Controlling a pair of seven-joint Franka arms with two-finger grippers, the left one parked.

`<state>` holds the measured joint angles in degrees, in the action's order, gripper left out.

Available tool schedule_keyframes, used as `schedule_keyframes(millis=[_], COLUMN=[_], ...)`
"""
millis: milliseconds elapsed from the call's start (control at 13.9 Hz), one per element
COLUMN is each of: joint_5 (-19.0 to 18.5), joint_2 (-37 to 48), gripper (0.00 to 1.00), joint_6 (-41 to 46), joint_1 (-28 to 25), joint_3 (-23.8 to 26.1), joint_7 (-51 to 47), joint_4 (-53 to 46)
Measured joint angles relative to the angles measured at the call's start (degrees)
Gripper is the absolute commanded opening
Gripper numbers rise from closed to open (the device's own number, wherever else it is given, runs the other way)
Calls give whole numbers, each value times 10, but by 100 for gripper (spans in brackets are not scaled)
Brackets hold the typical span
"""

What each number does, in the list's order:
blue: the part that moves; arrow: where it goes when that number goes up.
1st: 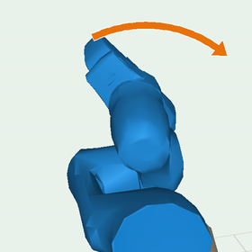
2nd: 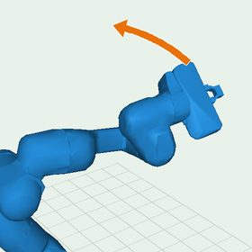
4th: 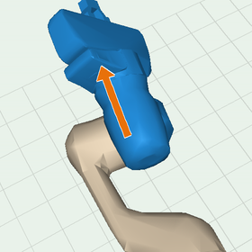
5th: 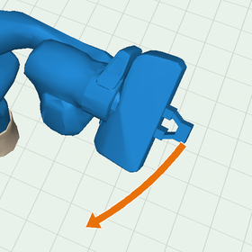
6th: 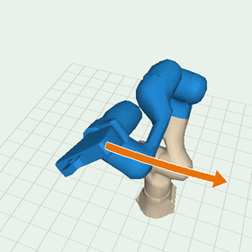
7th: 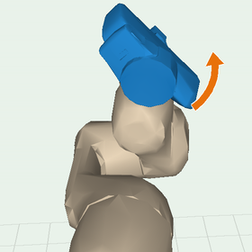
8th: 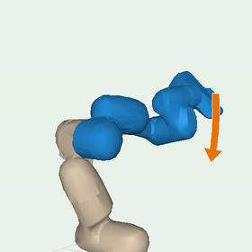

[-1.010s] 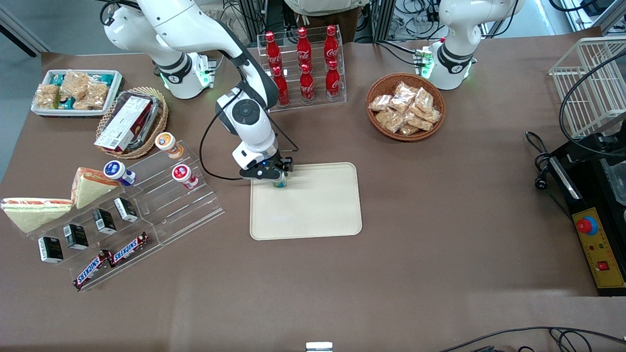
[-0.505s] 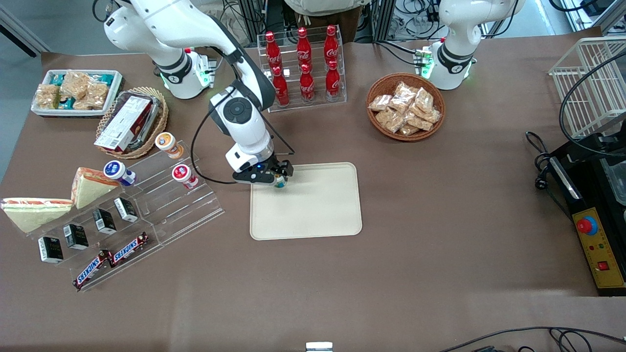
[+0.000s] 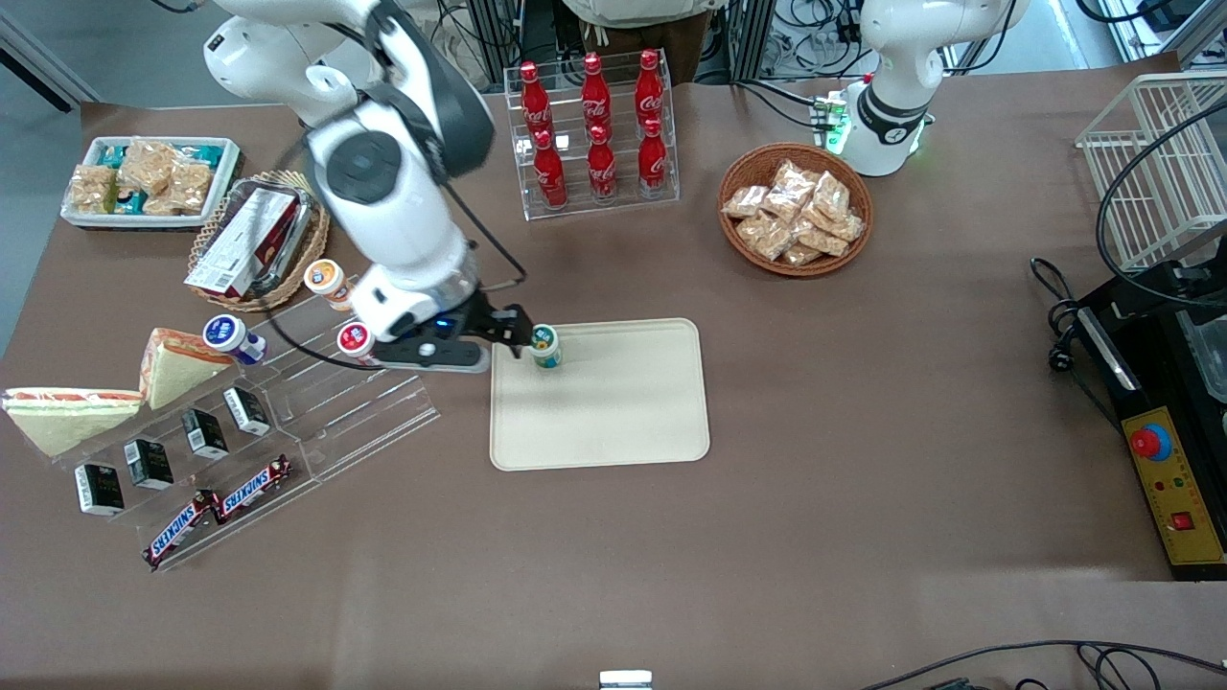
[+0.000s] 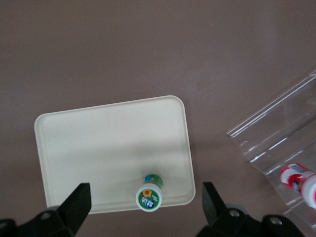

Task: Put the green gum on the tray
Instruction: 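Open the right gripper to release the bottle and raise it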

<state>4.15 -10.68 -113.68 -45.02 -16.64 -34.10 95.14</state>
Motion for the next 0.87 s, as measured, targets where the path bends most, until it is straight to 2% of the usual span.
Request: schedule_keyframes(millis=[361,433,505,866], joint_5=[-8,-13,-16,-17], joint_2=[71,78,84,96], gripper=[100,100,100,100], joint_6=[65,86,110,151], joint_1=[5,20,55,312], joint_3=[-50,-54,-45,62], joint_7=[109,131,153,318], joint_4=[-25,-31,-37,-43])
